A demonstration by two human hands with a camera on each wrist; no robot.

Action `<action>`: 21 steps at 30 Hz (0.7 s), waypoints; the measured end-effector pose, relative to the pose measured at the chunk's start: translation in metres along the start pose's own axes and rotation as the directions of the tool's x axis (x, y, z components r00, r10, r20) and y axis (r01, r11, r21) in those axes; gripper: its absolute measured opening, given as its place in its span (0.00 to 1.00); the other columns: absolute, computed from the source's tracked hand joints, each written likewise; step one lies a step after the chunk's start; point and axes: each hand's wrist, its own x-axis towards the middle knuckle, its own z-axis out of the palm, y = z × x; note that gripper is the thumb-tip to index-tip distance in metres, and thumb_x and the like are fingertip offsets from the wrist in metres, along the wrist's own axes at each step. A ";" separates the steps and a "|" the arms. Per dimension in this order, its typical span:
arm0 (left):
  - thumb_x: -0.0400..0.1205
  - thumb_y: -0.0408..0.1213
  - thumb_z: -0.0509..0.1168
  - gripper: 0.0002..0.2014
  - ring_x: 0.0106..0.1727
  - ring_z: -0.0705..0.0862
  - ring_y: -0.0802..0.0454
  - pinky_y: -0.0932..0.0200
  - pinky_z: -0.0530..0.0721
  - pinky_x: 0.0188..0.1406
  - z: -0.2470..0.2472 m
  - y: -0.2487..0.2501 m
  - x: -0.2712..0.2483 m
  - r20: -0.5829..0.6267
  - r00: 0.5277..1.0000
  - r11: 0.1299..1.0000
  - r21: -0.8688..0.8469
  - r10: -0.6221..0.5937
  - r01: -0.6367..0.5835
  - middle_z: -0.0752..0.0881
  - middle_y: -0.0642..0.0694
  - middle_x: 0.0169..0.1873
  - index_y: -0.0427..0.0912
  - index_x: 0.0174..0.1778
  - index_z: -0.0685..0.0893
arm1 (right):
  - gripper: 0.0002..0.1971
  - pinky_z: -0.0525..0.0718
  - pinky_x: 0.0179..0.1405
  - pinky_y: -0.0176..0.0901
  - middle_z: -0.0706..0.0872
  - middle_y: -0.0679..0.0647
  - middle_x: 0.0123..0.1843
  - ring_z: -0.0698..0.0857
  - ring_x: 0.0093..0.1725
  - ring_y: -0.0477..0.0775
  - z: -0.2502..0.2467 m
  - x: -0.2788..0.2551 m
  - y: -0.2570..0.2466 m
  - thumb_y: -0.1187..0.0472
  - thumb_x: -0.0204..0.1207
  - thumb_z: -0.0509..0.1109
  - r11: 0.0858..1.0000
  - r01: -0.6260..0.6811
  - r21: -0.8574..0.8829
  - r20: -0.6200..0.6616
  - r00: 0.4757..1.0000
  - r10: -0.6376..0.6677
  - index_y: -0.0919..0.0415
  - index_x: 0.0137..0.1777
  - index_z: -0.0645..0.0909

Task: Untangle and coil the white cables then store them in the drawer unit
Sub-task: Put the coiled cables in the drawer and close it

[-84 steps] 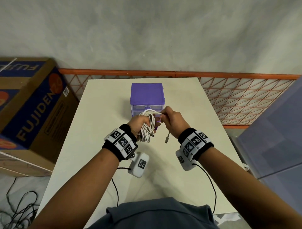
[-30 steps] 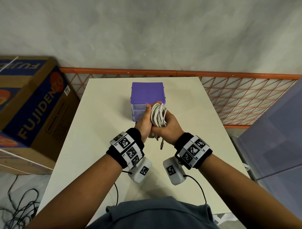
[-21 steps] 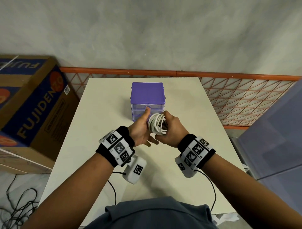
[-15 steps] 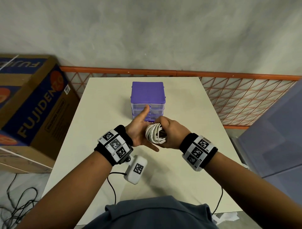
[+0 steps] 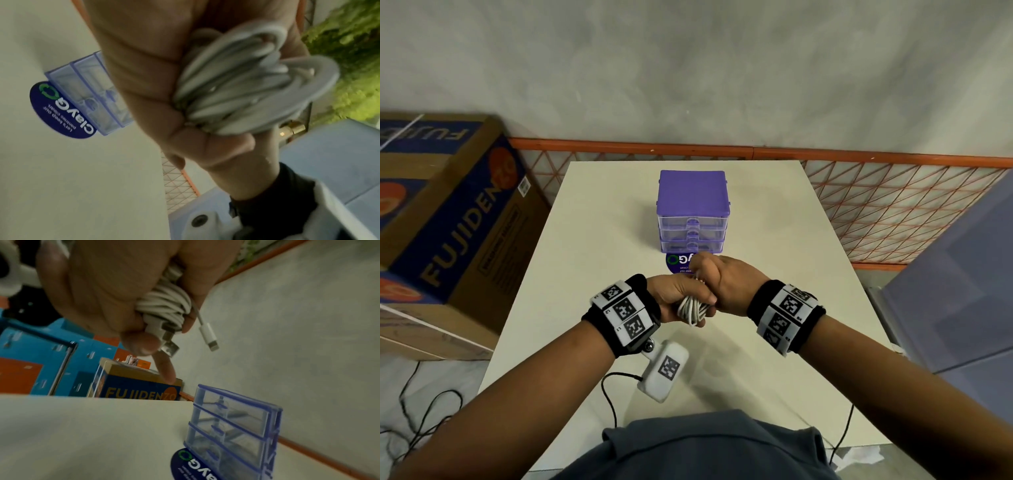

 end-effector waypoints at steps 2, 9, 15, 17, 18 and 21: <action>0.61 0.28 0.61 0.04 0.22 0.83 0.57 0.65 0.82 0.22 -0.002 -0.001 0.001 -0.042 0.999 1.000 -0.004 -0.001 0.001 0.82 0.46 0.17 0.35 0.31 0.76 | 0.33 0.76 0.27 0.36 0.85 0.66 0.40 0.85 0.30 0.63 0.006 0.002 -0.001 0.68 0.48 0.81 0.996 -0.083 -0.026 0.006 0.997 0.083 0.62 0.50 0.65; 0.59 0.26 0.60 0.06 0.22 0.81 0.56 0.65 0.78 0.18 -0.010 -0.006 0.007 -0.088 0.996 1.000 0.026 0.013 -0.011 0.79 0.49 0.19 0.37 0.31 0.74 | 0.21 0.82 0.48 0.60 0.75 0.68 0.60 0.74 0.57 0.68 0.017 0.009 0.004 0.74 0.68 0.68 0.984 -0.169 -0.057 0.155 0.972 0.176 0.72 0.62 0.71; 0.57 0.25 0.60 0.06 0.23 0.76 0.53 0.66 0.74 0.19 -0.011 -0.002 0.014 -0.207 0.976 0.996 0.066 0.075 -0.062 0.74 0.49 0.17 0.38 0.26 0.72 | 0.30 0.86 0.45 0.57 0.80 0.67 0.59 0.79 0.53 0.69 0.026 0.015 0.014 0.77 0.60 0.70 0.994 -0.105 -0.036 0.117 0.987 0.108 0.61 0.61 0.67; 0.56 0.25 0.60 0.07 0.22 0.73 0.54 0.66 0.72 0.20 -0.016 0.003 0.018 -0.267 0.956 0.991 0.095 0.118 -0.096 0.73 0.49 0.17 0.38 0.27 0.71 | 0.34 0.77 0.62 0.58 0.73 0.60 0.70 0.73 0.65 0.65 0.022 0.020 0.017 0.75 0.62 0.66 0.976 -0.216 -0.037 0.154 0.964 0.219 0.59 0.71 0.65; 0.55 0.25 0.60 0.08 0.23 0.74 0.53 0.66 0.71 0.20 -0.019 0.006 0.020 -0.299 0.943 0.987 0.105 0.149 -0.123 0.73 0.49 0.19 0.38 0.27 0.72 | 0.37 0.72 0.68 0.56 0.69 0.57 0.74 0.69 0.69 0.63 0.019 0.022 0.018 0.74 0.63 0.65 0.956 -0.294 -0.006 0.173 0.941 0.291 0.57 0.74 0.63; 0.51 0.26 0.62 0.21 0.35 0.78 0.48 0.62 0.76 0.29 -0.033 0.012 0.031 -0.444 0.864 0.971 0.120 0.240 -0.208 0.79 0.44 0.31 0.37 0.42 0.79 | 0.35 0.71 0.71 0.51 0.68 0.58 0.74 0.69 0.71 0.63 0.021 0.029 0.029 0.73 0.65 0.64 0.829 -0.481 0.285 0.052 0.871 0.488 0.57 0.74 0.64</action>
